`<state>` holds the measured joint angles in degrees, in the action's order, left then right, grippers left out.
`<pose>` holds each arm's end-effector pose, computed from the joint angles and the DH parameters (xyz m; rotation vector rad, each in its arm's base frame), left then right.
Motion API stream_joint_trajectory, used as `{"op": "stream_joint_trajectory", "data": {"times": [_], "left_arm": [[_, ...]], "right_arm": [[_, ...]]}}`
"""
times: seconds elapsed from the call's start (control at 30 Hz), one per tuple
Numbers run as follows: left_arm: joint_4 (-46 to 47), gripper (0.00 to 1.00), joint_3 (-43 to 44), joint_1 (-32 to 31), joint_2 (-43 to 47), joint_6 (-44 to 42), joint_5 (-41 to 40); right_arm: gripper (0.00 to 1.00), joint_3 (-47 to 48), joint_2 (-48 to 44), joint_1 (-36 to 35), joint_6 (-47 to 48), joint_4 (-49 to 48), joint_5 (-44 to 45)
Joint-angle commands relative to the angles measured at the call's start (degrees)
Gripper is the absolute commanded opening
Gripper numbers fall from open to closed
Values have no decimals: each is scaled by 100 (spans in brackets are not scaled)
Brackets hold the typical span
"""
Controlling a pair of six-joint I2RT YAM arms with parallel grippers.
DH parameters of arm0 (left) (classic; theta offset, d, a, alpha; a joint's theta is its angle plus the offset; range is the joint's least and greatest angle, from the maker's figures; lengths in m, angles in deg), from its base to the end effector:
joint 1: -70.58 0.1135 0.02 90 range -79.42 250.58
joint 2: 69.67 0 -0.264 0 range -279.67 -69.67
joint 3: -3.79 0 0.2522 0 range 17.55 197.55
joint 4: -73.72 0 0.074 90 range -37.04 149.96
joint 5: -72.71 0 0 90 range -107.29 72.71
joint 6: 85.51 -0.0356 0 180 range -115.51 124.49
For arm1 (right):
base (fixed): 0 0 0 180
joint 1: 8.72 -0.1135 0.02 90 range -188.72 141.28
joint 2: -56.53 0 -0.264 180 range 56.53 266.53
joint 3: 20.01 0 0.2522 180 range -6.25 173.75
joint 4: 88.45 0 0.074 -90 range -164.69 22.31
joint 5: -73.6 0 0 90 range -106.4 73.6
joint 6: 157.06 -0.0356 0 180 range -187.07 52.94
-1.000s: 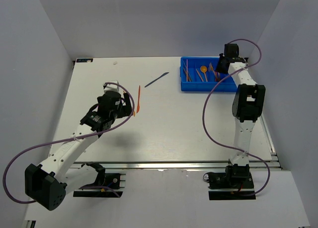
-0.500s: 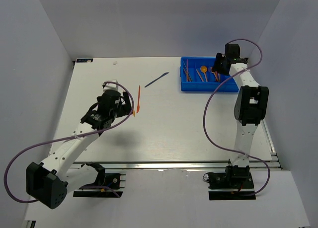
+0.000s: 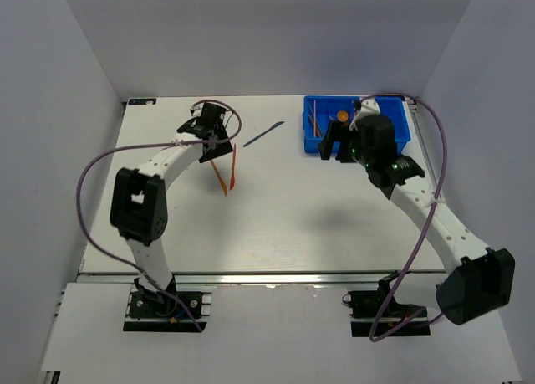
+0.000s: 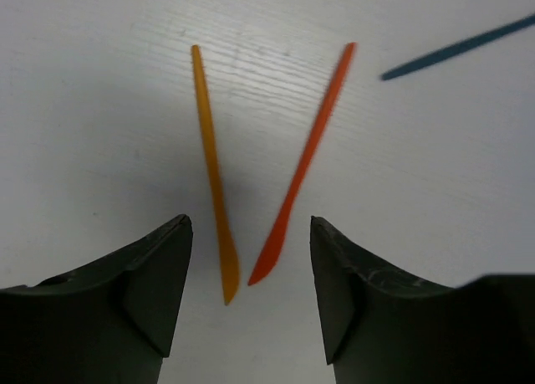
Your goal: Sort the eating utensils into containers
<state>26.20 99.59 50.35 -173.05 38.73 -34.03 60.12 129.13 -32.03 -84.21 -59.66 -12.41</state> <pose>0.3722 -0.1263 0.2484 -0.4149 2.4394 -0.0322 0.2702 0.1137 0.3588 -0.0587 1.9611 0.3998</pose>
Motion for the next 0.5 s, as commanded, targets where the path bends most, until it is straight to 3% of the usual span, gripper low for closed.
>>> {"op": "stream_joint_trajectory", "data": {"times": [0.0, 0.07, 0.3, 0.47], "left_arm": [[-613, 68, 827, 274, -884, 232, 100], [-789, 64, 1172, 283, -1498, 232, 21], [-860, 60, 1490, 300, -2160, 338, -260], [-835, 44, 1245, 344, -2231, 426, -322]], "right_arm": [[89, -842, -280, 2, -412, 9, -109], [89, -941, -483, -33, -377, 166, -127], [89, -1108, -966, -156, -263, 545, -100], [89, -1196, -1143, -174, -289, 563, -153]]}}
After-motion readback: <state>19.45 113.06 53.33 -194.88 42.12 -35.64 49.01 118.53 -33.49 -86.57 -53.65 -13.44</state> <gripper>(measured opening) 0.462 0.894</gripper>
